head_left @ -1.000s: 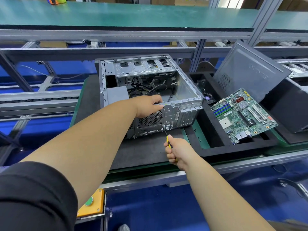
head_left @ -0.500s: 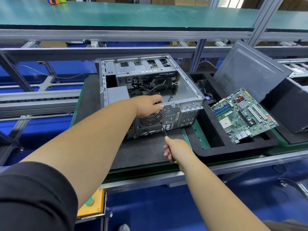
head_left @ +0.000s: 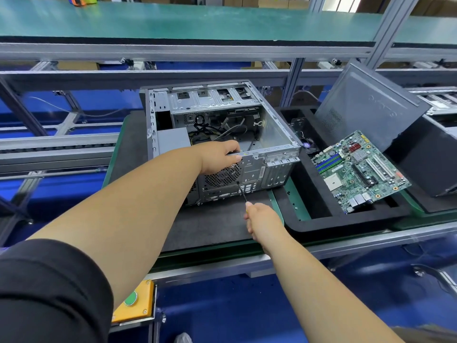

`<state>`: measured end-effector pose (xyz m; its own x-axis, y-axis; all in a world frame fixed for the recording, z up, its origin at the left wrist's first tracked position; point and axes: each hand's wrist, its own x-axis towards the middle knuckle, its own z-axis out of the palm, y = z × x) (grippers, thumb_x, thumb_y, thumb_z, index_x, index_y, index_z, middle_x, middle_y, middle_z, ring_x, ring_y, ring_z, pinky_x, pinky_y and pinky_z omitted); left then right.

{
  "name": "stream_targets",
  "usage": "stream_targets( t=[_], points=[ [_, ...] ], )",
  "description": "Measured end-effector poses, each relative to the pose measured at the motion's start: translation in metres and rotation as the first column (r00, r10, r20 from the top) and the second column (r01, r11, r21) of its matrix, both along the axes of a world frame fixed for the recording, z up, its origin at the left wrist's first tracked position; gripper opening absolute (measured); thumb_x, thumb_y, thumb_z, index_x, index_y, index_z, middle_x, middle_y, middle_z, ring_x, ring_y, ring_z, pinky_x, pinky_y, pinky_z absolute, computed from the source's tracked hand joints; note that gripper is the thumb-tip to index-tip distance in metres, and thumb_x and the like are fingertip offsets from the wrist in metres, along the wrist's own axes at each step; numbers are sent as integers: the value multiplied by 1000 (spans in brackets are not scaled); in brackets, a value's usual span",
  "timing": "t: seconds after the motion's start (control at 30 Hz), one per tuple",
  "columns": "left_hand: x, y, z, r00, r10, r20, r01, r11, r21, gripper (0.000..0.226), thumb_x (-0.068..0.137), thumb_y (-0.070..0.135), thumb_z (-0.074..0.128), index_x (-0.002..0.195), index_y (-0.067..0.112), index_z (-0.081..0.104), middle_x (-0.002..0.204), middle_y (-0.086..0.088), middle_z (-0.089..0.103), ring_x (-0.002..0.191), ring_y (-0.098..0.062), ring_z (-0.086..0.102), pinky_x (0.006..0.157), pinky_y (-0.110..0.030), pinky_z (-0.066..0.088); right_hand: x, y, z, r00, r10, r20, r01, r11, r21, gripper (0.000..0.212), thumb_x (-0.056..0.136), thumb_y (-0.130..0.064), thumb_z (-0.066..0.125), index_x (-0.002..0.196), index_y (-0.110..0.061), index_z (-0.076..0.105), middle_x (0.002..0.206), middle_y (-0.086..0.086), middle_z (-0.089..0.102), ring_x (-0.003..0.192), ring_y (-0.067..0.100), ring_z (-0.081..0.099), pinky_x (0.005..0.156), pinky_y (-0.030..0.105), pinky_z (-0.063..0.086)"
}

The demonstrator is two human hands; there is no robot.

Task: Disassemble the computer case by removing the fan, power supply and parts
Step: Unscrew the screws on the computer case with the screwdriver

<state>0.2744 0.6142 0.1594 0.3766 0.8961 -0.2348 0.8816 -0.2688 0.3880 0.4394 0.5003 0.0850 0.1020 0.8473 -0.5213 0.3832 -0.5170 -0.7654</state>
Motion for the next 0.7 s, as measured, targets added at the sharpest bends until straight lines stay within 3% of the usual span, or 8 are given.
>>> stream_targets(
  t=[0.1,0.17,0.23,0.3,0.4,0.47,0.57,0.7],
  points=[
    [0,-1,1,1000,-2,-1,2,1000,-6,25,101,48,37,116,31,46,97,0,60,89,-22,56,80,-36,44,-3,-3,-6,714,161,682,-324,939,118,32,107,-37,31,113,-11,49,90,5,64,89,28,64,60,30,36],
    [0,-1,1,1000,-2,0,2,1000,-6,25,101,48,37,117,31,45,95,1,59,87,-21,55,79,-35,43,-7,-5,-10,551,130,824,-385,916,113,28,107,-34,34,121,-11,44,72,0,57,86,24,68,49,28,31],
    [0,-2,1,1000,-1,-1,1,1000,-5,25,101,49,37,117,31,45,93,3,58,87,-21,54,78,-34,43,-7,-5,-12,530,118,840,-396,910,122,30,107,-36,34,119,-11,46,74,0,57,83,24,66,50,28,32],
    [1,-2,1,1000,-1,-3,1,1000,-6,26,101,49,37,117,31,45,94,2,58,88,-22,55,80,-35,43,-1,0,-10,699,126,704,-334,928,165,32,105,-40,36,103,-12,51,88,6,64,77,25,58,59,31,36],
    [1,-2,2,1000,-1,-1,1,1000,-6,26,101,49,37,118,31,45,92,3,57,87,-21,55,77,-34,42,6,6,-3,1000,-11,-20,11,1000,6,38,101,-42,47,81,-11,57,67,8,64,48,17,46,52,27,36],
    [0,-1,2,1000,-1,5,1,1000,-7,26,101,49,37,117,31,45,91,4,57,86,-20,54,76,-33,41,10,5,-1,841,-241,-484,118,955,-271,43,101,-41,47,83,-4,63,59,7,60,39,11,39,42,21,33],
    [0,-1,2,1000,1,5,-1,1000,-3,26,101,49,37,118,31,46,89,5,57,83,-19,54,73,-32,40,14,4,0,578,-376,-724,55,903,-425,41,104,-37,41,85,-4,59,63,6,57,39,9,40,38,18,34],
    [1,-1,1,1000,3,1,-3,1000,-4,25,101,49,37,117,32,45,90,4,56,84,-19,53,74,-32,40,7,-1,1,661,-342,-668,80,917,-390,40,105,-39,40,78,-12,54,56,-2,45,36,8,28,35,19,26]
  ],
)
